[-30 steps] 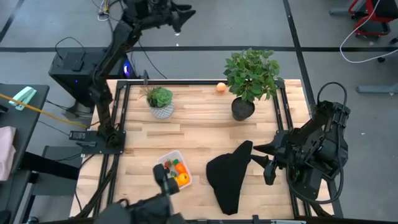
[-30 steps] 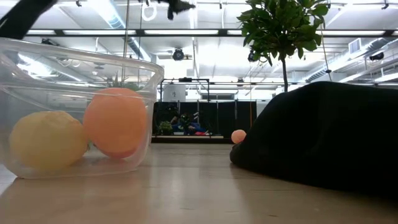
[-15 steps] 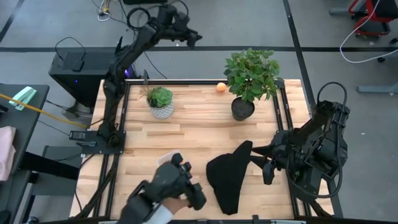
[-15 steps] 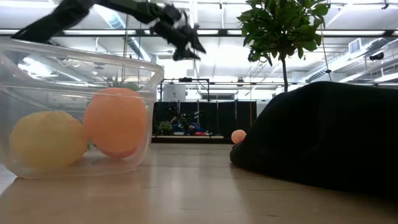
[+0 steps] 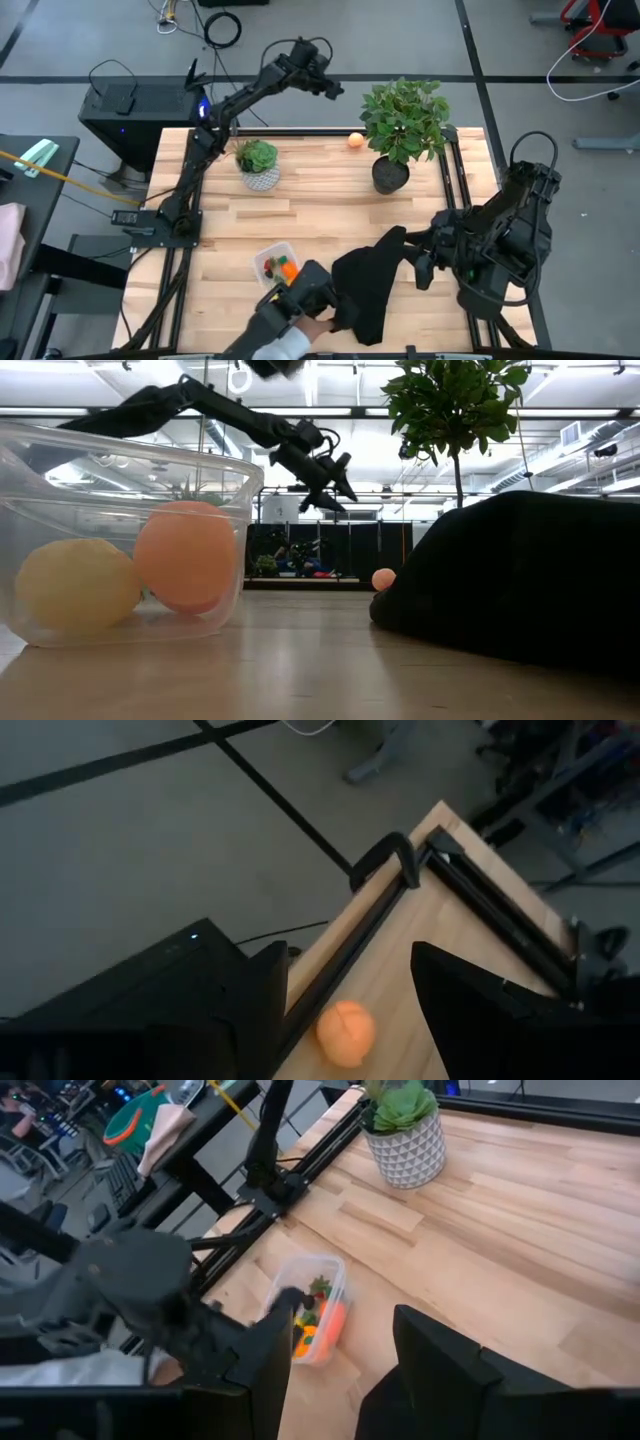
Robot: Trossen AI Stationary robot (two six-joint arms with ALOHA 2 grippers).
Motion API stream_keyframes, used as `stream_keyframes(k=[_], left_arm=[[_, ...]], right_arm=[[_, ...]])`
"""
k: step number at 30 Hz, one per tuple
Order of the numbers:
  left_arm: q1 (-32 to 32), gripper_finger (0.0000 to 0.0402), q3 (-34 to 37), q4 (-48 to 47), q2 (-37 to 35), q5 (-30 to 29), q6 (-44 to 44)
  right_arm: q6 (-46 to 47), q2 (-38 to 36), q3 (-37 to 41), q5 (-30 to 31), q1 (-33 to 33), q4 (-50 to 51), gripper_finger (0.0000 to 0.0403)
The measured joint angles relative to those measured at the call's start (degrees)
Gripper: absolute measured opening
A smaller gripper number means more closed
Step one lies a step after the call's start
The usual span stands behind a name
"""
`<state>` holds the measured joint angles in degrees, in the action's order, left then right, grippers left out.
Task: Pick and placing Produce into tupperware
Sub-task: Put the peach into the transparent bin
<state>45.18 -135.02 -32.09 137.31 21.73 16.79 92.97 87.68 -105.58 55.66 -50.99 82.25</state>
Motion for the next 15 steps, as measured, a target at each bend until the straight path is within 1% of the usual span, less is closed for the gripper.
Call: stream_keyframes(k=[6, 15], left_arm=[[-0.81, 0.0222, 0.08, 2.27, 3.41, 0.07, 9.18], [-3.94, 0.0222, 0.02, 10.48, 6.21, 2.3, 13.0]], right_arm=[[0.0, 0.0, 0.0, -0.07, 0.31, -0.54, 0.0181], [-0.08, 0.0, 0.0, -0.22, 1.01, -0.9, 0.0181]])
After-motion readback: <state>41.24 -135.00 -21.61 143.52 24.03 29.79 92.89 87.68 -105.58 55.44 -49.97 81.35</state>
